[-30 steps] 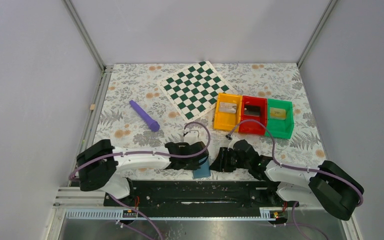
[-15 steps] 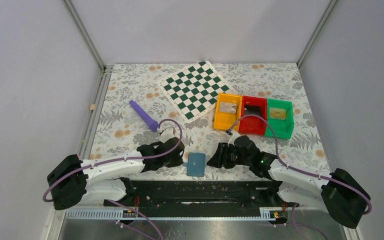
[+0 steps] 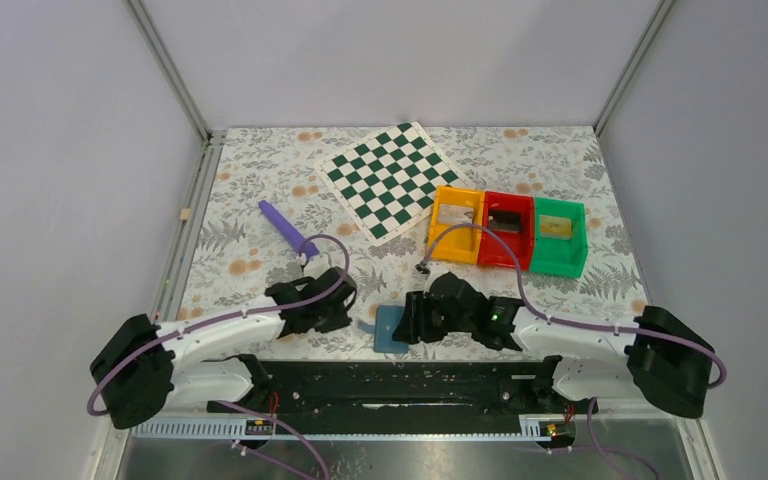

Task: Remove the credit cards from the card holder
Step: Open the card holder at the center of the board.

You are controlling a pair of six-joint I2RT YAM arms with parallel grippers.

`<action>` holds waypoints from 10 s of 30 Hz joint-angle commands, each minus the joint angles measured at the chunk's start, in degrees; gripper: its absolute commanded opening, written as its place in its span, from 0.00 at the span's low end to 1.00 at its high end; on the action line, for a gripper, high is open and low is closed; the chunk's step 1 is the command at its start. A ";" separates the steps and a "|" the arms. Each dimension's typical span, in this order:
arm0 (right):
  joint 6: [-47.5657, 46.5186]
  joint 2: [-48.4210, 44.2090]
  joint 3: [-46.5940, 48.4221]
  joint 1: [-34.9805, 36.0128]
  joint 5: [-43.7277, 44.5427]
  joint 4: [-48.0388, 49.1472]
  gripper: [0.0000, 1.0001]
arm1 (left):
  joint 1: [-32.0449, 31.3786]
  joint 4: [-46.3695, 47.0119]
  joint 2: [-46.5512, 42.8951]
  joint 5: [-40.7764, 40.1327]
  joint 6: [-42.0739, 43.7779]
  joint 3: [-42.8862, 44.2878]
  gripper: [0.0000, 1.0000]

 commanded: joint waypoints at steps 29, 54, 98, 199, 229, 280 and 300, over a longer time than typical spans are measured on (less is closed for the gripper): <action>-0.23 14.98 5.71 4.31 7.53 2.81 0.33 | -0.75 17.27 0.45 12.83 8.31 1.25 0.22; -10.36 14.36 6.89 3.21 10.86 -2.03 0.33 | -0.53 6.70 4.81 0.56 8.44 1.11 0.37; -24.36 23.61 21.14 -9.49 4.85 -11.83 0.38 | 5.92 27.15 -1.30 21.18 5.94 -11.13 0.01; -3.38 -3.30 -0.99 3.82 17.63 -10.76 0.07 | 7.40 17.81 0.20 16.55 10.41 -5.30 0.00; -4.77 -7.52 9.46 7.41 11.87 -5.63 0.27 | 7.66 21.04 2.30 23.65 12.03 -2.93 0.00; -18.11 19.92 7.89 6.71 22.36 1.91 0.63 | 8.23 18.55 1.07 20.92 11.06 -5.89 0.00; -3.56 8.71 -1.07 6.68 23.97 5.27 0.21 | 9.54 7.31 0.24 12.47 13.07 1.77 0.03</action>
